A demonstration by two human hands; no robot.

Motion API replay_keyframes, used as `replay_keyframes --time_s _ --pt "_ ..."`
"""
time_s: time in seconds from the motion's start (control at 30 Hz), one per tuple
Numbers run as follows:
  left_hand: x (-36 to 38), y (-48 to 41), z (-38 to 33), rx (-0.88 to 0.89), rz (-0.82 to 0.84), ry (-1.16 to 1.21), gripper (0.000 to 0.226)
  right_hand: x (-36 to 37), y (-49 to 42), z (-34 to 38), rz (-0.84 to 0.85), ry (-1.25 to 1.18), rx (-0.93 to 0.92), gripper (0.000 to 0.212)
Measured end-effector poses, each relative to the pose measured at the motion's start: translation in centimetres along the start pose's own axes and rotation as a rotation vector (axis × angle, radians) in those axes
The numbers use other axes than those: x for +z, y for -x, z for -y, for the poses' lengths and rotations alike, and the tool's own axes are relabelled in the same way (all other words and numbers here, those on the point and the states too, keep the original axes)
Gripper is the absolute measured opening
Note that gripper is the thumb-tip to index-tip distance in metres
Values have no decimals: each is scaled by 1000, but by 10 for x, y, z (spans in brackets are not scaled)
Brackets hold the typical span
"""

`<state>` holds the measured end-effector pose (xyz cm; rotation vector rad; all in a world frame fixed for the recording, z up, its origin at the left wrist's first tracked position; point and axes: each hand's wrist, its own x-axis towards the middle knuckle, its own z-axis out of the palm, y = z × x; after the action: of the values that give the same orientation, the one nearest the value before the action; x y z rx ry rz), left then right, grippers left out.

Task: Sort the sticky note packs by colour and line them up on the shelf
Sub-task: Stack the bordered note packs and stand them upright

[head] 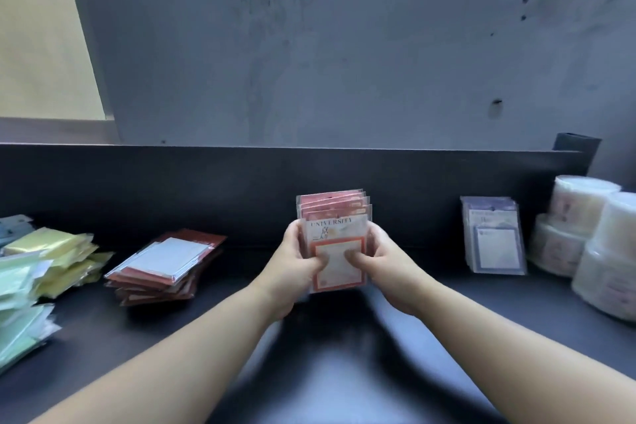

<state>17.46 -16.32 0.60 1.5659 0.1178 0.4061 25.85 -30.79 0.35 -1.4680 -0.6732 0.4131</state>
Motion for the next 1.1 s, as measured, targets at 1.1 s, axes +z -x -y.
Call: replay_keyframes --time_s 1.1 --pt "151 -82 54 -64 61 -374 62 -119 -3 -30 -487 409 80 73"
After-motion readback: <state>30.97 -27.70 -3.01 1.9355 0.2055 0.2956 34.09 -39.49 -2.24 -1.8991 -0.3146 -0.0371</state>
